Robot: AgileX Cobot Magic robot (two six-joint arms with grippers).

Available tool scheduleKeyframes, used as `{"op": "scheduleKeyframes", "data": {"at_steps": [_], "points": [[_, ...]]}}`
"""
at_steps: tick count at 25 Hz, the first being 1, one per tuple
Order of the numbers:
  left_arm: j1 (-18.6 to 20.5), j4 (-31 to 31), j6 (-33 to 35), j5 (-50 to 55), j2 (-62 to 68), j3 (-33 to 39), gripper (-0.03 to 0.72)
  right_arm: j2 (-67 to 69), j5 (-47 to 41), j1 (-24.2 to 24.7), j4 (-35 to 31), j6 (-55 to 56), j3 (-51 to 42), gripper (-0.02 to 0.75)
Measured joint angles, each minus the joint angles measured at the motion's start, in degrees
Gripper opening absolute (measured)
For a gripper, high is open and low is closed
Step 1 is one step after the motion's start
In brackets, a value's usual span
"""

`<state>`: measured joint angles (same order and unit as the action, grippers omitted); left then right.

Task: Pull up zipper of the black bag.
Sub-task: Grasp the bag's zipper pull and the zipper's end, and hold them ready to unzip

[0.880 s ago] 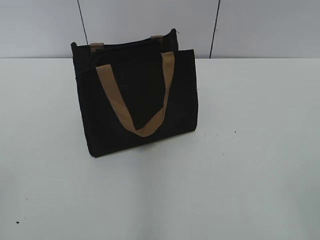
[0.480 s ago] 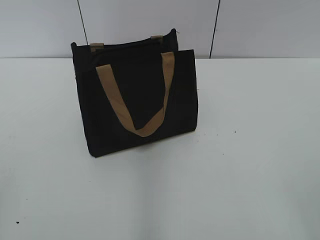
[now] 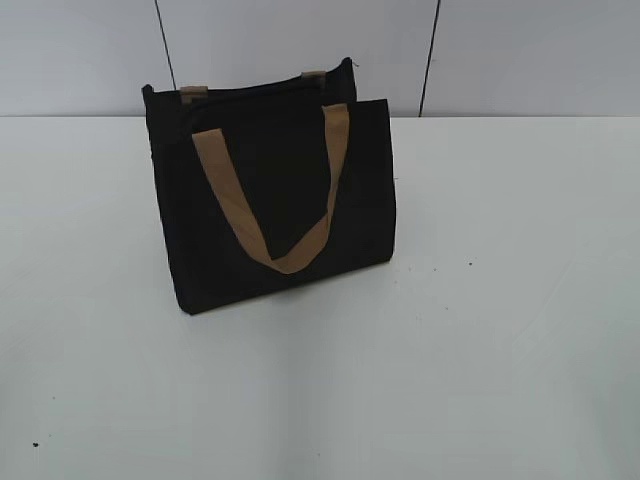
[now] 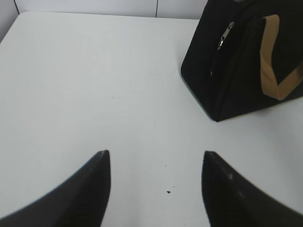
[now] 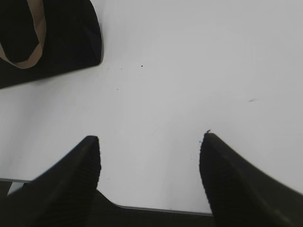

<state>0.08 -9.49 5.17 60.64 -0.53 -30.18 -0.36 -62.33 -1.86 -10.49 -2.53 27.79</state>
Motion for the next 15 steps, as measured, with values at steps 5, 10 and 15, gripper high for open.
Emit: {"op": "scheduleKeyframes", "data": {"at_steps": [5,10,15], "points": [[0.0,0.0,0.0,0.0,0.0,0.0,0.468,0.0,0.0,0.0,0.0,0.0,0.0,0.504],[0.0,0.0,0.0,0.0,0.0,0.0,0.468,0.0,0.1,0.0,0.0,0.0,0.0,0.504],[0.0,0.0,0.0,0.0,0.0,0.0,0.468,0.0,0.1,0.0,0.0,0.0,0.0,0.504]]}}
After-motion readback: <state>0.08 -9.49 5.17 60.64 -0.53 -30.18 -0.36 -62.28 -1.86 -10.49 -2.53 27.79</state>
